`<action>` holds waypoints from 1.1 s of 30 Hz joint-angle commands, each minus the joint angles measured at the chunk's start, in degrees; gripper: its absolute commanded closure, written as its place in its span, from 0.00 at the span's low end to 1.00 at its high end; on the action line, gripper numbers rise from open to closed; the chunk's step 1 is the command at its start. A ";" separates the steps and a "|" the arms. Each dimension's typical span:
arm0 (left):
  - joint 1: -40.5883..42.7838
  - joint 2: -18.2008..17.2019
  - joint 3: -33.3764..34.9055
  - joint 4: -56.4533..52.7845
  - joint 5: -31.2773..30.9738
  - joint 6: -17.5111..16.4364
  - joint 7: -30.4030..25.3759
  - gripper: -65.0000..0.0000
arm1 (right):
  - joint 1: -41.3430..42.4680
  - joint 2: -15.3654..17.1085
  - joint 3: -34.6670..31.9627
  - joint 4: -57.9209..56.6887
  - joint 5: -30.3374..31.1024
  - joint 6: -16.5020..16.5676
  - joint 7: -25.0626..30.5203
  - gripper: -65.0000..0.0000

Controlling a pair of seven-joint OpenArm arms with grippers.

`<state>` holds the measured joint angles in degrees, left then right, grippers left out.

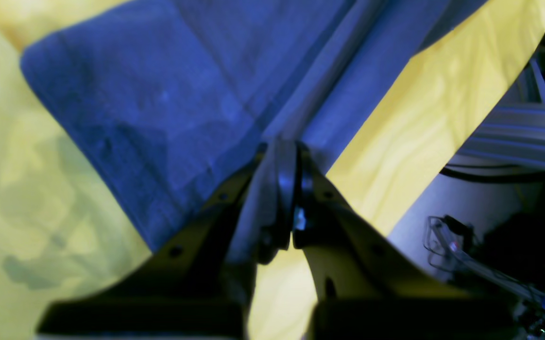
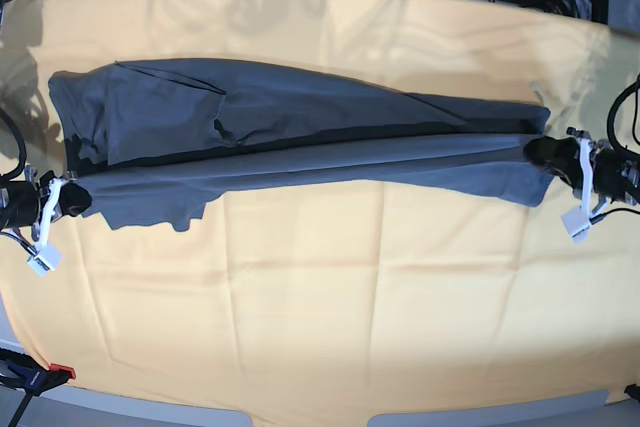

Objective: Fold the T-shirt properly
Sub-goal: 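Lay the folded hem down along the shirt's middle with both grippers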

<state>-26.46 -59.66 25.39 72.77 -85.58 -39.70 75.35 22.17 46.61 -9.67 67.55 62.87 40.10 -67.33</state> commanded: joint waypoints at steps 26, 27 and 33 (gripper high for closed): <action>3.96 -0.98 -0.76 0.35 0.58 -0.30 -3.30 0.39 | 0.55 -7.10 0.72 0.57 -4.55 -0.10 13.25 0.35; 3.96 -0.98 -0.76 0.31 0.58 -0.30 -3.23 0.39 | 0.52 -7.15 0.72 0.57 -5.84 -0.10 13.60 0.35; 4.09 -0.94 -0.76 0.24 0.58 -0.30 -3.78 0.39 | 0.33 -8.04 0.72 0.55 -15.54 -4.83 14.25 0.35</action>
<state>-21.30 -59.07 25.43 72.64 -84.03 -39.68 72.01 20.80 37.45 -9.61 67.42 46.26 34.98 -54.19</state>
